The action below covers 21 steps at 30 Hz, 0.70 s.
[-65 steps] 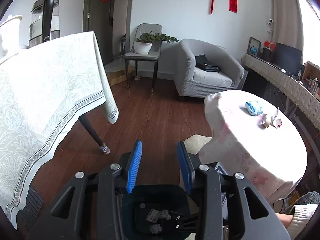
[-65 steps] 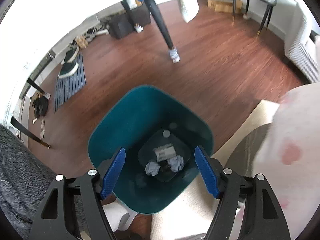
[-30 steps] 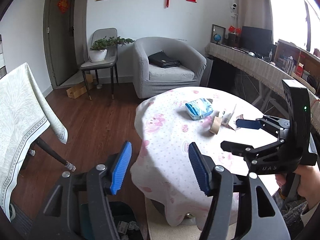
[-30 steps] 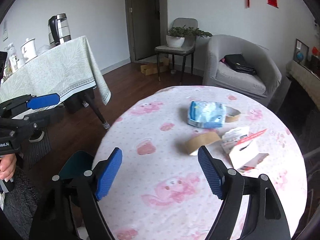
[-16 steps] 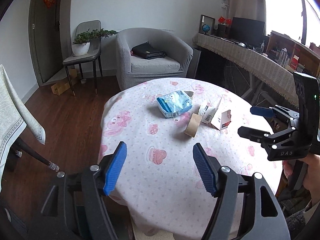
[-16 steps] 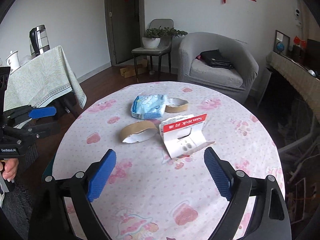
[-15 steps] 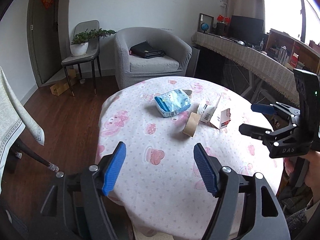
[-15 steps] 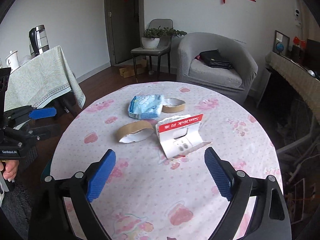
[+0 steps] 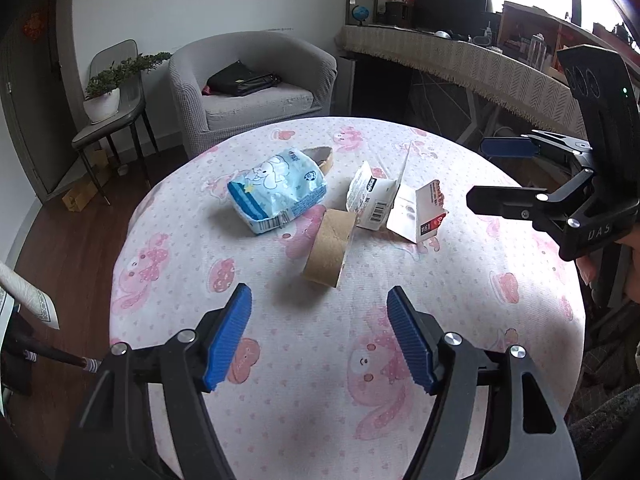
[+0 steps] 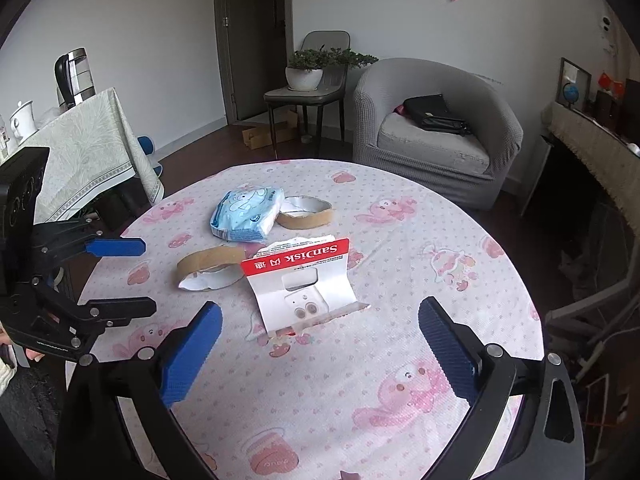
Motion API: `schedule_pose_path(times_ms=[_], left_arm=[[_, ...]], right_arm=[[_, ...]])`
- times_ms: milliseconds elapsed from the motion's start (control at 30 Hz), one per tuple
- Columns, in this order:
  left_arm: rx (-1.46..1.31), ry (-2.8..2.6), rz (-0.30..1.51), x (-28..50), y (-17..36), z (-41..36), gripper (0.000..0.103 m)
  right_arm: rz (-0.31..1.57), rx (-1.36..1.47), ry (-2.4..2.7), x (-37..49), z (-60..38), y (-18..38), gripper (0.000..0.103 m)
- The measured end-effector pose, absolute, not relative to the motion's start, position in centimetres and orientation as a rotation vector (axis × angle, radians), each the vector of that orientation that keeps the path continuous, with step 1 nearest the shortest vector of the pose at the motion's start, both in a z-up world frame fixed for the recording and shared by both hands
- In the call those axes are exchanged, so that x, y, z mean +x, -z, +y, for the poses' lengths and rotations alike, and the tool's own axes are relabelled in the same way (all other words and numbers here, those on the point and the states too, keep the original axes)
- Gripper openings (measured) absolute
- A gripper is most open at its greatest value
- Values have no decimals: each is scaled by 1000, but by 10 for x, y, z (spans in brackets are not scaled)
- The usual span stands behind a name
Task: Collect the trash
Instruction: 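Grasp the brown tape roll with the left tool while the right tool grasps the SanDisk card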
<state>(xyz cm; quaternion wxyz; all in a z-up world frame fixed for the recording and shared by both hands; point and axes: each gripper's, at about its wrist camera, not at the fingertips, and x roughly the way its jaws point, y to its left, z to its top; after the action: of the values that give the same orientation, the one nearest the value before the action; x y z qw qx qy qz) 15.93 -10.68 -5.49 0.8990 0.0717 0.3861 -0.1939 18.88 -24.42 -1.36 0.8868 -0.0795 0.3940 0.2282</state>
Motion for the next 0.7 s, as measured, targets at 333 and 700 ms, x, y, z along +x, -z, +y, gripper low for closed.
schedule_pose_path(times_ms=[333,700], left_arm=[[128,444,843,194,68,-116,52],[75,480,888,210,76,-116,26]], right_arm=[[863,-176,-568,219,-240,29,99],[908,-221,-627,233,-214,47,99]])
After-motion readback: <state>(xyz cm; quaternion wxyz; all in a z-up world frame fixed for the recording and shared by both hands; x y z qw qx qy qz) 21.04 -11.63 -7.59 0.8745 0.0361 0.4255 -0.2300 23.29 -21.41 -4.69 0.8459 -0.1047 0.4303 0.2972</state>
